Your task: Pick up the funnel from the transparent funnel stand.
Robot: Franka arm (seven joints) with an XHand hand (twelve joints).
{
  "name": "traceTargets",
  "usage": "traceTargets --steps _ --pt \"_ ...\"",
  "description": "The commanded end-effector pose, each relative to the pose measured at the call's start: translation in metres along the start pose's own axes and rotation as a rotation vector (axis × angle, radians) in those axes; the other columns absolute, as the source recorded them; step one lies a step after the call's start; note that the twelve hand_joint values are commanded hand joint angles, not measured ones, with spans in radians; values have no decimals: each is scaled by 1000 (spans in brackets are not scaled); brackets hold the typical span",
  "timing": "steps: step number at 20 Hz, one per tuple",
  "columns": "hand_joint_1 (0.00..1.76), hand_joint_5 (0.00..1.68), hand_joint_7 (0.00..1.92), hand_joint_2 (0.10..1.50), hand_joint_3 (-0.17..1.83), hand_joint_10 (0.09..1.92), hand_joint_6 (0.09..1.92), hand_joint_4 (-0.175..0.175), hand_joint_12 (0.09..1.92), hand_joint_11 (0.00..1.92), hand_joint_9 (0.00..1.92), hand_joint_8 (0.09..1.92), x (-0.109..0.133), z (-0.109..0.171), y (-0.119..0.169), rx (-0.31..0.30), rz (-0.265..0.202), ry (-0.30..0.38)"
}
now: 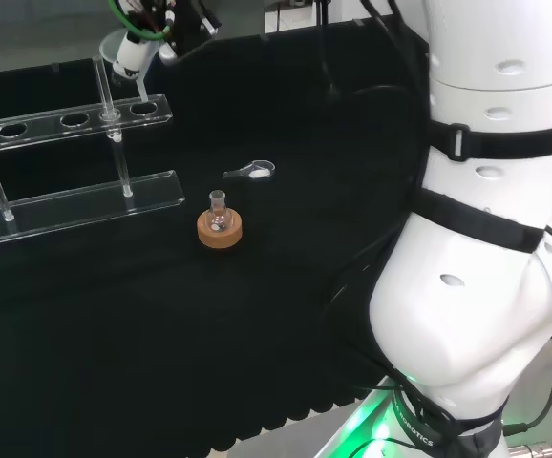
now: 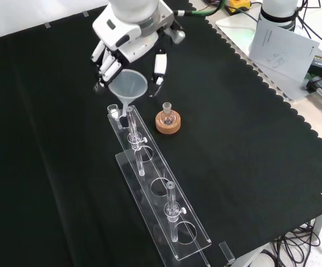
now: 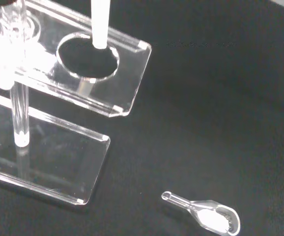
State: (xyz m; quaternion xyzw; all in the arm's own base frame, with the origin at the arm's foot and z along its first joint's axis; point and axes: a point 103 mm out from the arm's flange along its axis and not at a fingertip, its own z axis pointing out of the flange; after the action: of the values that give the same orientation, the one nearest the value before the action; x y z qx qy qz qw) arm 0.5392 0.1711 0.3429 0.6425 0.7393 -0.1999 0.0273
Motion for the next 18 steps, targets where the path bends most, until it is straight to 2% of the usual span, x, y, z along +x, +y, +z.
traceTargets --steps 1,6,9,13,14,15,18 --pt "657 575 679 843 431 554 87 -65 1292 581 981 743 -9 -27 -43 -24 42 -1" --pt "655 561 680 841 434 548 87 -65 1289 589 987 743 -20 -34 -77 -48 62 13" --pt "654 558 682 840 436 546 87 -66 1287 592 992 744 -27 -34 -96 -47 93 22" --pt "654 559 684 838 439 543 87 -66 1285 595 997 744 -40 -21 -115 -23 127 48" --pt "654 560 685 838 439 542 87 -65 1285 595 998 744 -43 -16 -118 -10 163 57" --pt "653 563 685 838 440 541 87 -65 1285 596 999 744 -46 -11 -121 -5 173 64" --pt "653 570 686 837 441 539 87 -65 1284 597 1000 744 -52 0 -129 5 177 74"
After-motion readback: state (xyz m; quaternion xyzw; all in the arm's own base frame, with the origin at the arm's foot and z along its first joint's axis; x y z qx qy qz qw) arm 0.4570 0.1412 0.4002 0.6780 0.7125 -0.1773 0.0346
